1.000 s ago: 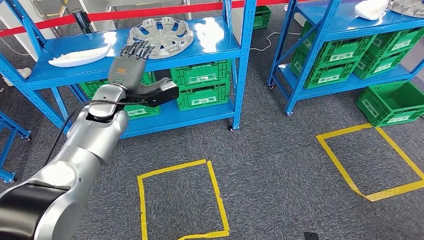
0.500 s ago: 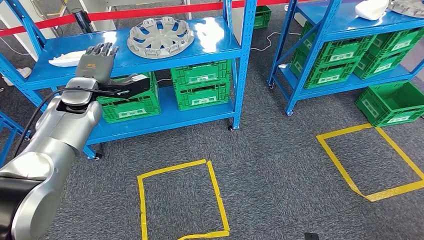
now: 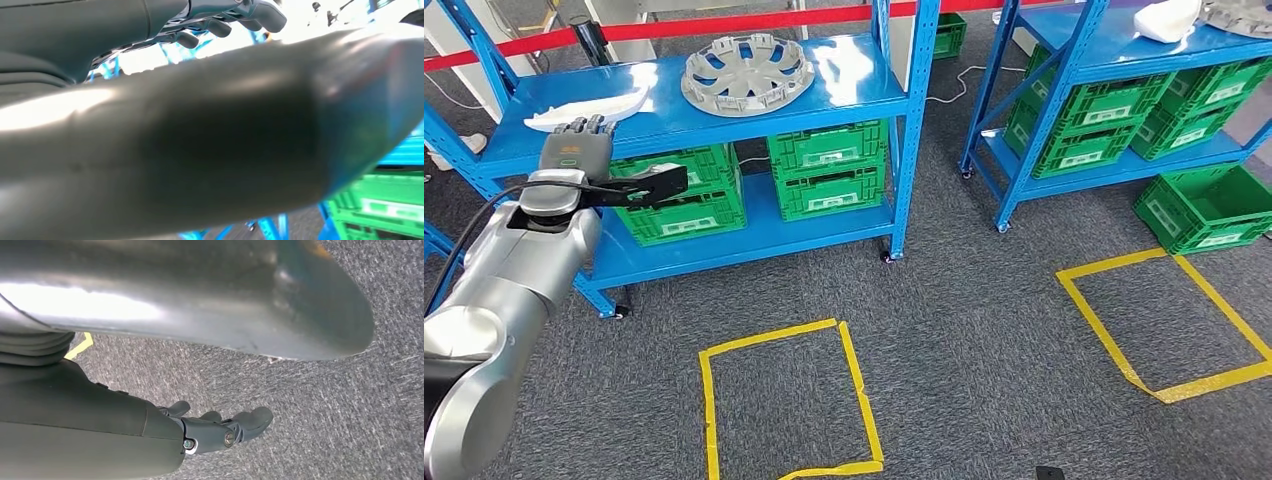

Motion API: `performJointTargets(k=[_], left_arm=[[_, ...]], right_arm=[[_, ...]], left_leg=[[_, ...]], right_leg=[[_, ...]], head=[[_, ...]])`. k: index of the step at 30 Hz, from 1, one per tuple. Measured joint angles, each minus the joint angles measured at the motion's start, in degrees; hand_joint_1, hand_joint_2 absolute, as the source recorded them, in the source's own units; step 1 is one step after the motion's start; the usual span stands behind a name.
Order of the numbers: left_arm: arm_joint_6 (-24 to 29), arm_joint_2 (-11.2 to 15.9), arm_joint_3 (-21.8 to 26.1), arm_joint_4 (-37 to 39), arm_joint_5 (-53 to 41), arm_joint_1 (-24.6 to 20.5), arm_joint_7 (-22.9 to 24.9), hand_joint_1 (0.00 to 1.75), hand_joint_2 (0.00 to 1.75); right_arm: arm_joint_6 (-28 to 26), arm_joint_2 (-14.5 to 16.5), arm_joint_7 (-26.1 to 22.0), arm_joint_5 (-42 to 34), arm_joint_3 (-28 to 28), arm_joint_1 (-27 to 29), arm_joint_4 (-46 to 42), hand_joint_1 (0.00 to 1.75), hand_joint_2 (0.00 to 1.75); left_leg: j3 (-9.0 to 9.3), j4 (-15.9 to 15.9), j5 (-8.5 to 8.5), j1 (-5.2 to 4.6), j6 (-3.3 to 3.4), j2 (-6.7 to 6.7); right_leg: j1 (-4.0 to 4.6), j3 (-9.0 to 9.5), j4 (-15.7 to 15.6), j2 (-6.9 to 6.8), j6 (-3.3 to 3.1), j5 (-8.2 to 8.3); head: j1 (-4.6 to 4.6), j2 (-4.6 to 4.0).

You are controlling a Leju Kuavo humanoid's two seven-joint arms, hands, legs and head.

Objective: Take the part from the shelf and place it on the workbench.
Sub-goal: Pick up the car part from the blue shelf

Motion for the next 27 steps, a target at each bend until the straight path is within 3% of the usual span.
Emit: performJointTargets(k=[2, 5, 6, 7, 9, 10, 11, 12, 16, 18, 20, 21, 22, 23, 25, 26, 27], left_arm=[[-0.5, 0.3, 0.1, 0.1, 0.1, -0.4, 0.9, 0.00, 0.00], [-1.0, 0.6, 0.1, 0.5, 0.3, -0.6, 1.5, 0.00, 0.00], [-1.1, 0.6, 0.1, 0.7, 0.3, -0.5, 1.6, 0.00, 0.00], [-1.2, 0.6, 0.1, 0.8, 0.3, -0.3, 1.6, 0.00, 0.00], [-1.2, 0.6, 0.1, 1.0, 0.3, -0.2, 1.8, 0.00, 0.00], [-1.2, 0.6, 0.1, 1.0, 0.3, -0.2, 1.9, 0.00, 0.00], [-1.2, 0.6, 0.2, 1.0, 0.3, -0.3, 2.0, 0.00, 0.00], [-1.2, 0.7, 0.2, 1.1, 0.3, -0.3, 2.1, 0.00, 0.00], [-1.0, 0.7, 0.4, 1.0, 0.4, -0.2, 2.1, 0.00, 0.00], [-0.8, 0.7, 0.5, 0.9, 0.4, -0.3, 2.2, 0.00, 0.00], [-0.8, 0.7, 0.5, 1.0, 0.4, 0.0, 2.4, 0.00, 0.00], [-0.8, 0.7, 0.5, 1.1, 0.4, 0.3, 2.7, 0.00, 0.00], [-0.8, 0.7, 0.5, 1.2, 0.4, 0.6, 3.0, 0.00, 0.00], [-0.8, 0.7, 0.5, 1.3, 0.4, 0.8, 3.2, 0.00, 0.00], [-0.8, 0.7, 0.6, 1.4, 0.4, 0.9, 3.8, 0.00, 0.00], [-0.9, 0.7, 0.7, 1.5, 0.4, 0.7, 4.2, 0.00, 0.00], [-1.0, 0.7, 0.8, 1.6, 0.4, 0.6, 4.7, 0.00, 0.00]], right_arm=[[0.0, 0.0, 0.1, 0.0, 0.0, -0.1, 0.0, 0.00, 0.00], [0.0, 0.1, 0.3, 0.1, 0.0, 0.0, 0.0, 0.00, 0.00], [0.0, 0.1, 0.4, 0.1, 0.0, 0.1, 0.0, 0.00, 0.00], [0.0, 0.1, 0.4, 0.1, 0.0, 0.1, 0.0, 0.00, 0.00], [0.0, 0.1, 0.6, 0.1, 0.0, 0.1, 0.0, 0.00, 0.00], [0.0, 0.1, 0.6, 0.1, 0.0, 0.1, 0.0, 0.00, 0.00], [0.0, 0.1, 0.6, 0.1, 0.0, 0.1, 0.1, 0.00, 0.00], [0.0, 0.2, 0.6, 0.2, 0.0, 0.1, 0.1, 0.00, 0.00], [-0.2, 0.3, 0.6, 0.1, 0.0, -0.1, 0.2, 0.00, 0.00], [-0.2, 0.3, 0.5, 0.1, 0.0, -0.1, 0.2, 0.00, 0.00], [-0.3, 0.3, 0.5, 0.1, -0.1, -0.2, 0.2, 0.00, 0.00], [-0.3, 0.3, 0.6, 0.0, -0.1, -0.1, 0.2, 0.00, 0.00], [-0.4, 0.3, 0.6, 0.0, -0.2, -0.1, 0.2, 0.00, 0.00], [-0.4, 0.3, 0.6, 0.0, -0.3, 0.0, 0.2, 0.00, 0.00], [-0.5, 0.3, 0.6, 0.0, -0.4, 0.0, 0.2, 0.00, 0.00], [-0.5, 0.3, 0.6, 0.0, -0.5, 0.0, 0.2, 0.00, 0.00], [-0.6, 0.3, 0.6, 0.0, -0.5, 0.0, 0.2, 0.00, 0.00]], left_leg=[[0.46, -0.9, 0.59, 0.41, 0.67, 0.17], [0.69, -1.3, 0.75, 0.56, 1.05, 0.28], [0.82, -1.3, 0.59, 0.59, 1.02, 0.24], [1.08, -1.3, 0.33, 0.65, 0.91, 0.18], [2.03, -1.2, -0.55, 0.88, 0.43, 0.06], [2.30, -1.1, -1.11, 0.90, 0.07, 0.07], [2.42, -1.0, -1.66, 0.87, -0.33, 0.08], [2.37, -0.9, -2.05, 0.80, -0.72, 0.09], [2.50, -0.9, -2.91, 0.77, -2.16, 0.07], [0.11, 3.7, -4.76, 0.97, -2.85, 0.08], [-5.57, 12.2, -7.14, 1.19, -3.33, 0.08], [-8.35, 15.6, -7.41, 1.30, -3.47, 0.08], [-10.27, 17.0, -6.40, 1.39, -3.53, 0.08], [-11.11, 16.2, -4.12, 1.47, -3.50, 0.09], [-10.16, 9.4, 2.30, 1.52, -3.29, 0.11], [-9.20, 5.8, 4.50, 1.42, -3.11, 0.10], [-8.36, 3.3, 5.62, 1.30, -2.81, 0.08]], right_leg=[[0.20, -1.34, 2.0, -0.05, 0.22, -0.82], [0.24, -7.47, 12.3, -0.09, 0.38, -3.80], [0.18, -9.35, 14.8, -0.10, 0.43, -3.82], [0.14, -10.31, 15.2, -0.10, 0.47, -2.74], [0.01, -8.96, 9.6, -0.22, 0.53, 2.04], [0.05, -7.51, 6.2, -0.34, 0.53, 3.86], [0.08, -6.10, 3.1, -0.43, 0.37, 4.64], [0.16, -5.28, 1.5, -0.48, 0.00, 4.48], [0.32, -4.43, 0.7, -0.31, -2.06, 2.44], [0.10, -3.74, 0.3, -0.20, -2.69, 1.97], [0.06, -3.15, 0.2, -0.07, -2.92, 1.44], [0.05, -2.78, 0.2, 0.02, -2.90, 1.12], [0.05, -2.30, 0.2, 0.11, -2.83, 0.76], [0.04, -1.72, 0.2, 0.19, -2.72, 0.39], [0.01, -0.51, 0.2, 0.30, -2.39, -0.38], [0.07, -0.06, 0.2, 0.39, -2.11, -0.73], [0.12, 0.19, 0.2, 0.46, -1.79, -0.98]], head=[[0.12, 0.00], [0.26, 0.00], [0.25, 0.00], [0.26, 0.00], [0.26, 0.00], [0.28, 0.00], [0.30, 0.00], [0.30, 0.00], [-0.08, 0.00], [-0.28, 0.00], [-0.39, 0.00], [-0.40, 0.00], [-0.39, 0.00], [-0.40, 0.00], [-0.39, 0.00], [-0.39, 0.00], [-0.38, 0.00]])
